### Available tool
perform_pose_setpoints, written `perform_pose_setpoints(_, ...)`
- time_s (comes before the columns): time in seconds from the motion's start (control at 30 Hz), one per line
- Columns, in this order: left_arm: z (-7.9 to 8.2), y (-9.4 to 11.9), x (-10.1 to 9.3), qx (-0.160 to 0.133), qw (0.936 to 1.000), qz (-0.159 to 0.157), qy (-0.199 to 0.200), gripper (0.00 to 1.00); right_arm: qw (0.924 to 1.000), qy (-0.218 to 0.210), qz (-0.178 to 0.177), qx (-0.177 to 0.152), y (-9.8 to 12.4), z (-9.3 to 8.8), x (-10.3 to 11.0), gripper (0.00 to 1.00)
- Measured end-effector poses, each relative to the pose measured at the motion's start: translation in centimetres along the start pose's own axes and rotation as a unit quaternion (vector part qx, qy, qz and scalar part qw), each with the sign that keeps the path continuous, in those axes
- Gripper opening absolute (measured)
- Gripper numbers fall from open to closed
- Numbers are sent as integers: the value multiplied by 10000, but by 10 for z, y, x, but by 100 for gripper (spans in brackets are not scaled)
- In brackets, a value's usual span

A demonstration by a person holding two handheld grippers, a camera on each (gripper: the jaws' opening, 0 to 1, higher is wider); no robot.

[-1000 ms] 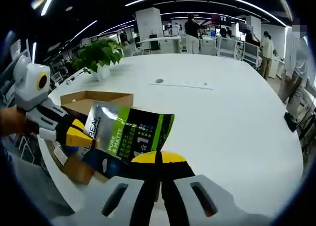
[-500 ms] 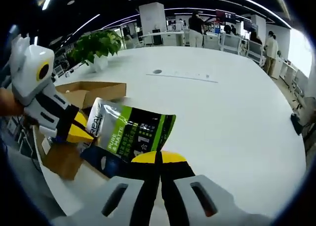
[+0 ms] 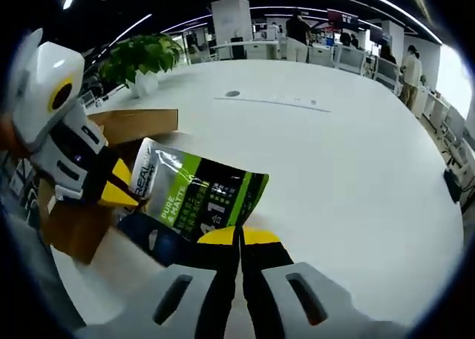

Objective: Operate the shoe box by opening the lid, removing the specified soft item, and placing it in the target area until the item is outside and the box remains undamaged.

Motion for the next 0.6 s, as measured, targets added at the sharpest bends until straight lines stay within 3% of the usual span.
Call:
perform_pose_setpoints(0.27,-7,-10,-3,160,9997,-72,-167,2,10000,-10,47,-1,-7,-5,-2,0)
perform_pose_setpoints(0.43,-10,-15,-4,299,9983,-28,-500,3,9999,105,1,41,-12,-10,-2,1)
perform_pose_setpoints(0.6,-9,-14,-3,252,9982,-34,-537,4,9999,137,-7,19,-16,-11,-6,2)
Point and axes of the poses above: the point that each gripper's makers call its tool centre point, and the gripper's own axes: y roughly backward along the fingers, x roughly to its left, z roughly out of its top, the point moved 7 cm from there along y, roughly backward along the fingers, and after that the axes turned 2 degrees about z, right-handed, at the moved point
